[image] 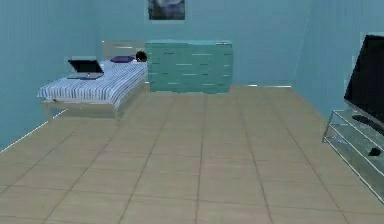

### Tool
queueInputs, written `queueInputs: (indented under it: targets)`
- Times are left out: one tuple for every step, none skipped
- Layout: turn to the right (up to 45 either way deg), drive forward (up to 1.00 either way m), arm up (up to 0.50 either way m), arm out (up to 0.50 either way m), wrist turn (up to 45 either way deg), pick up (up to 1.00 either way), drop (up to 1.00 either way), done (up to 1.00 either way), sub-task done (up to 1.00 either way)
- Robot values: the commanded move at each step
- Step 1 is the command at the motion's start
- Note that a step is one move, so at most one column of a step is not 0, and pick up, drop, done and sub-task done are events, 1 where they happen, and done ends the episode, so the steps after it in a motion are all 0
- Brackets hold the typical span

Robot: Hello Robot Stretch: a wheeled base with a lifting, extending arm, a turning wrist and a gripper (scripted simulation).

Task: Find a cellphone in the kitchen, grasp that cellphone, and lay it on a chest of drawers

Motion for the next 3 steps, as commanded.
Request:
queueInputs:
  targets:
    - [0.0, 1.00, 0.00, 0.00, 0.0, 0.00, 0.00, 0.00, 0.00]
    - [0.0, 1.00, 0.00, 0.00, 0.0, 0.00, 0.00, 0.00, 0.00]
    - [-3.0, 0.00, 0.00, 0.00, 0.0, 0.00, 0.00, 0.00, 0.00]
